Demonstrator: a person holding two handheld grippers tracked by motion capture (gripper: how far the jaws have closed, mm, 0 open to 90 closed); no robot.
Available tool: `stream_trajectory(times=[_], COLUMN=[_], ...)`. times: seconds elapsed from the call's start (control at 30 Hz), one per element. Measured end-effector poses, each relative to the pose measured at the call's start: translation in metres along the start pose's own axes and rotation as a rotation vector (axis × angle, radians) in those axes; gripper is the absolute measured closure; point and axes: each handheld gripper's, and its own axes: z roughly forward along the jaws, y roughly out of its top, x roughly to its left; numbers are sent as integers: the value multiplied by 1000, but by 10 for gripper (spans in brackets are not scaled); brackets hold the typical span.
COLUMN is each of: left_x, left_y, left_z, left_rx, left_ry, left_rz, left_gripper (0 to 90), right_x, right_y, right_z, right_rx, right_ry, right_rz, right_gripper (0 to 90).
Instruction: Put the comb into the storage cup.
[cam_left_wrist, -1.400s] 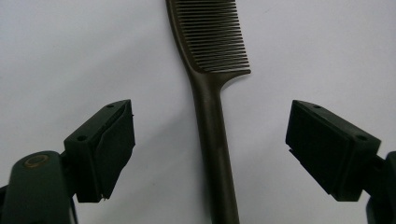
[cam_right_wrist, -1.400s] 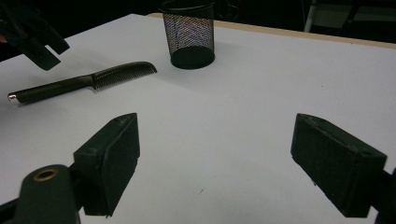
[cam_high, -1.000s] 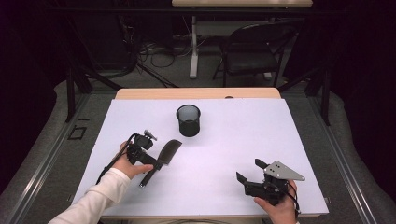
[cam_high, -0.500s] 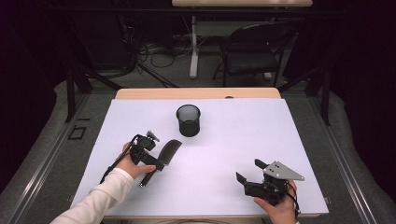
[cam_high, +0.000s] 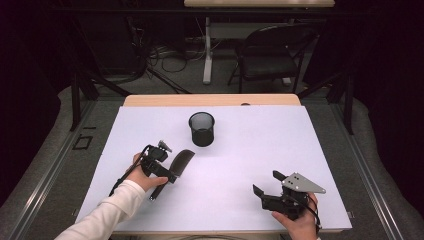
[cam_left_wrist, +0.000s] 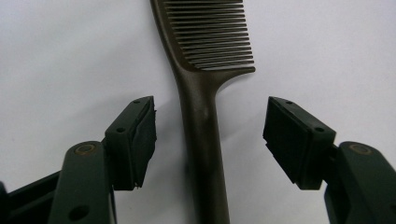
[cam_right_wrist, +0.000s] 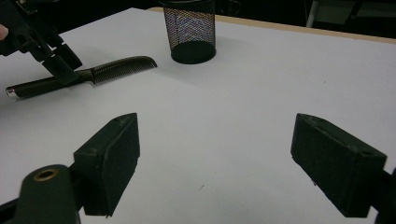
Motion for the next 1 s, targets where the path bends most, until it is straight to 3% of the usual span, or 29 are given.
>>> stream_trajectory(times=[0.17,0.37,1.0], left_x=[-1,0,1], left_y=[0,1,1], left_z=[2,5,7], left_rx=[12,39,29], left_ry=[-1,24,37], left_rz=[-4,0,-10], left_gripper=[459,480,595], right_x=[0,0,0], right_y=[0,0,-1], right_z=[0,0,1], right_rx=[2,5,5], right_ry=[-1,0,4], right_rz=[0,0,-2], right_gripper=[155,155,156])
